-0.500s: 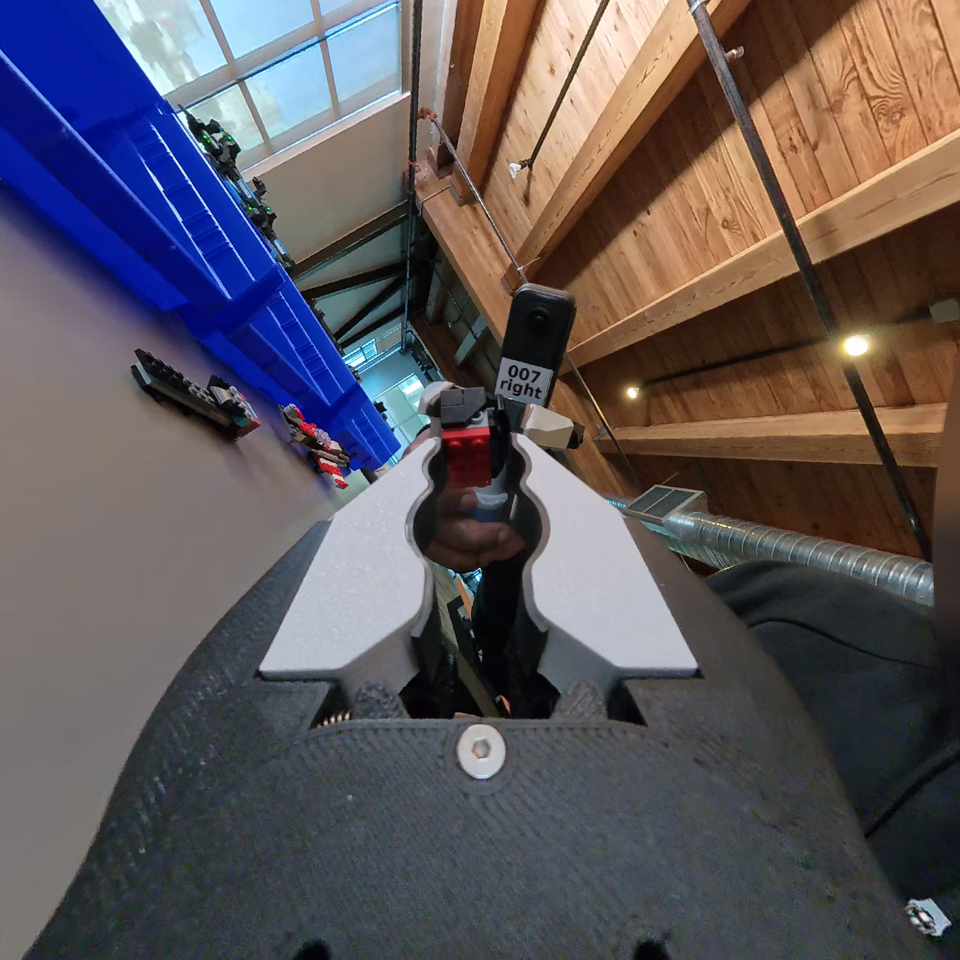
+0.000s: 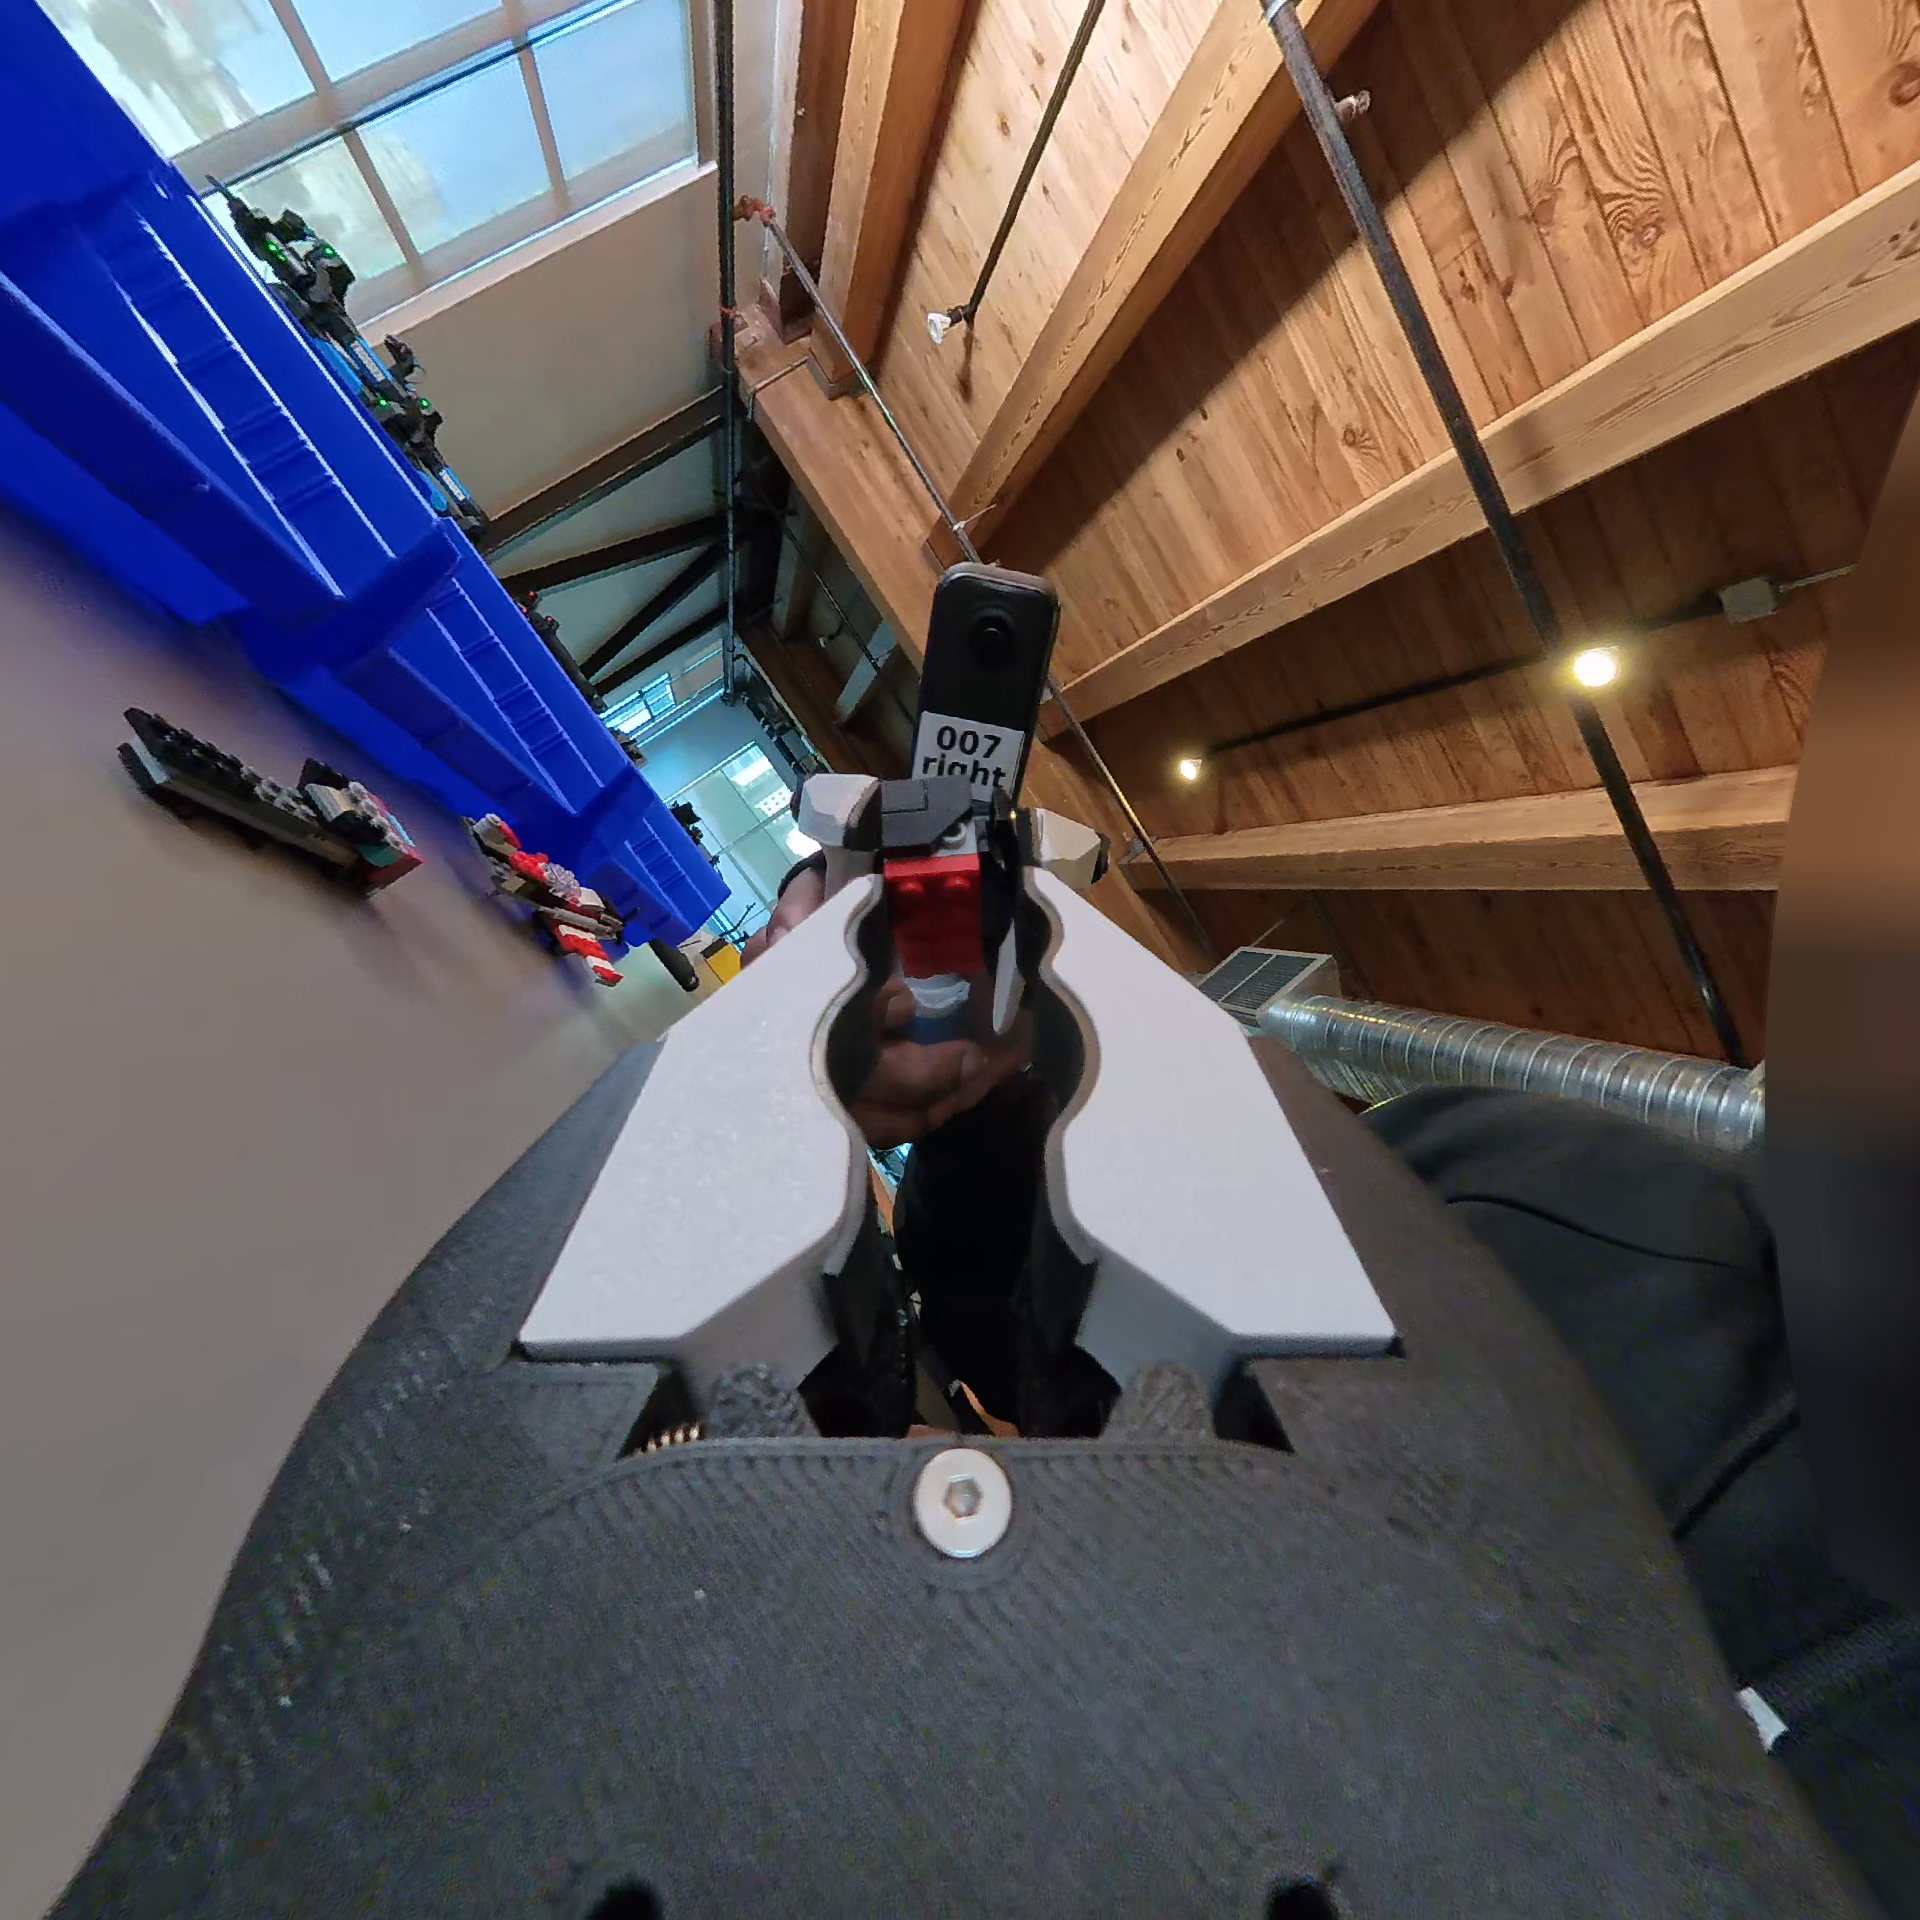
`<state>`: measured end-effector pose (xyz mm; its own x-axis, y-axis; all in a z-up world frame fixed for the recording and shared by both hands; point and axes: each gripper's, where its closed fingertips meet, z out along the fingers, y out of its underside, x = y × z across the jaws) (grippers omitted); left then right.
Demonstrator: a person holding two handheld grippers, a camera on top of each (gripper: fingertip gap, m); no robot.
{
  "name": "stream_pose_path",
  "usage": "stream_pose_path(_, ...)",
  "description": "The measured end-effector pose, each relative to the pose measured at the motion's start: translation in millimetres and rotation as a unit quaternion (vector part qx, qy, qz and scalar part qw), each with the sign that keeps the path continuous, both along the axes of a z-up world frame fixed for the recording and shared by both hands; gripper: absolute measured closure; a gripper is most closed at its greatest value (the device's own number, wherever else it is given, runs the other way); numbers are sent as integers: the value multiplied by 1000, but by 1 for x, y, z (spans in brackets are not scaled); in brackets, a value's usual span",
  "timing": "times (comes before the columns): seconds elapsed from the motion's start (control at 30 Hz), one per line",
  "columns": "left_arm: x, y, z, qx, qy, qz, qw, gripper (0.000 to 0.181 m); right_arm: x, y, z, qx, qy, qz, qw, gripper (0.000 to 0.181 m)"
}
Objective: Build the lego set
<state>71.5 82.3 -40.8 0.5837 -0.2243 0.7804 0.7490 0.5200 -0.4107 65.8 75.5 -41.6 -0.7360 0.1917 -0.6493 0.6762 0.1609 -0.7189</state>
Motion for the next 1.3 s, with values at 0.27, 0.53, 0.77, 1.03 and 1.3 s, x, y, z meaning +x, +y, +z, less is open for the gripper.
stream_pose_path(0.27,5,4,2,-12,16,-4,1000,159,2,1,0,2,-2,1,1000,147)
stream_pose_path(0.53,13,3,9,-14,60,2,998,159,14,-1,10,-16,3,30,999,154)
stream_pose_path(0.77,20,0,15,-15,97,9,995,159,23,-5,19,-26,19,36,999,158)
stream_pose_path(1.03,26,-1,20,-13,120,8,993,159,28,-7,22,-18,47,34,998,159)
stream_pose_path(1.3,29,0,21,-12,128,5,992,159,31,-6,23,-7,70,36,997,159)
